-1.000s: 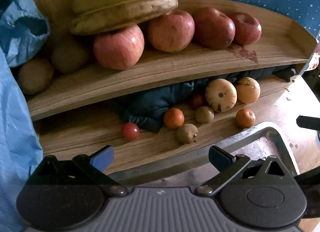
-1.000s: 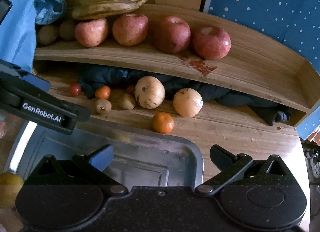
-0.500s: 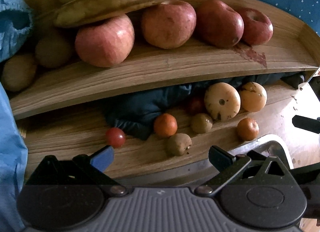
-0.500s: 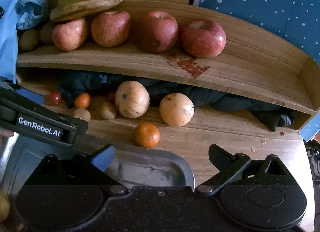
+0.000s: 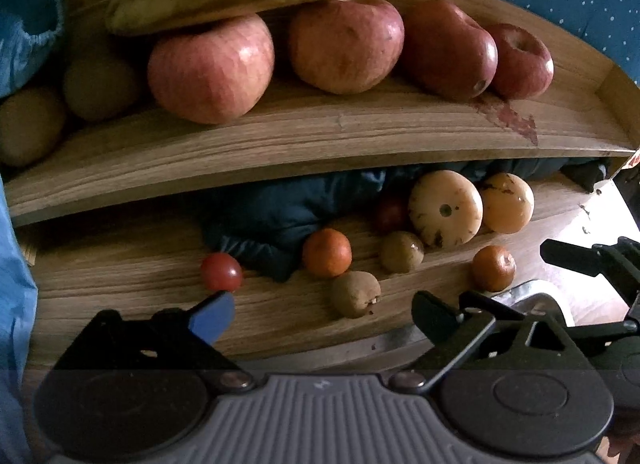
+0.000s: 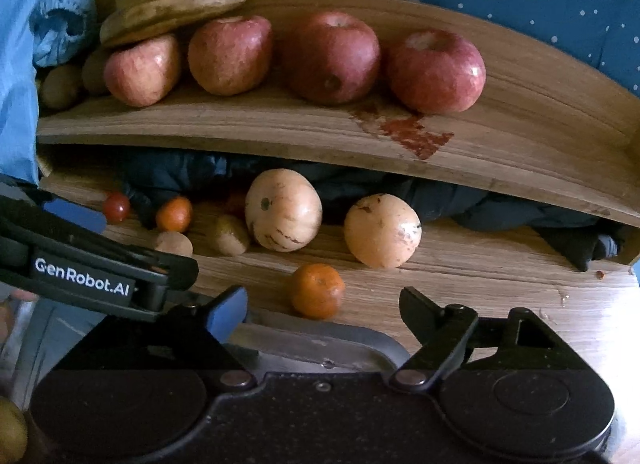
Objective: Organize fruits
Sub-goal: 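Close the left tool on the kiwi while the right tool closes on the orange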
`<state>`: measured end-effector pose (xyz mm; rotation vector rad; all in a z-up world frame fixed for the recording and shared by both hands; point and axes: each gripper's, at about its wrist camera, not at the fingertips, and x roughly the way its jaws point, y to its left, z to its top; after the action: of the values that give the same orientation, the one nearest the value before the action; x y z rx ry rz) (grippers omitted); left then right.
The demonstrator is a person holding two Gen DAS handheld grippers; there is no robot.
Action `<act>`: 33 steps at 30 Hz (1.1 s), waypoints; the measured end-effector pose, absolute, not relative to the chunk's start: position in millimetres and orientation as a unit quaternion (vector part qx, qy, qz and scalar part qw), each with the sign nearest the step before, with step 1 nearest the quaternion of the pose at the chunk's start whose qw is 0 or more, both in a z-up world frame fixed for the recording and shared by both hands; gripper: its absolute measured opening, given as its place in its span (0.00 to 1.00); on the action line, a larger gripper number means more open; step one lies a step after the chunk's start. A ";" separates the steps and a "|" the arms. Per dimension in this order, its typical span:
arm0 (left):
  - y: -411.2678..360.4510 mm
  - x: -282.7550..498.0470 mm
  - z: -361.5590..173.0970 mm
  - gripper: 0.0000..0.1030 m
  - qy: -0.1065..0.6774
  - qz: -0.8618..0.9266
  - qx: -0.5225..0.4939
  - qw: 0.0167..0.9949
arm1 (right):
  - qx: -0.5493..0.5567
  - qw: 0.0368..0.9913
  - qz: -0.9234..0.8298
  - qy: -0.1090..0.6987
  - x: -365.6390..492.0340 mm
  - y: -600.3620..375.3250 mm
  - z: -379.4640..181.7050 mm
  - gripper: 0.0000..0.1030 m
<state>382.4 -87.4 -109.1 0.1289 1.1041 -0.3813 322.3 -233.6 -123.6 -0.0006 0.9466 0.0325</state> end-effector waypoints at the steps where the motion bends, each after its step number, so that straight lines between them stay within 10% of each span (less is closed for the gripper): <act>1: -87.3 382.8 -112.4 0.91 0.521 -0.181 0.057 0.832 | -0.002 0.891 0.014 0.454 322.3 -233.7 -123.8 0.80; 33: -87.1 388.9 -115.0 0.55 0.529 -0.179 0.038 0.829 | 0.038 0.883 0.008 0.468 338.7 -246.0 -132.4 0.36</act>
<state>388.9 -87.1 -115.0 0.0816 1.1233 -0.3790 338.7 -246.0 -132.4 0.0783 0.9734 0.0176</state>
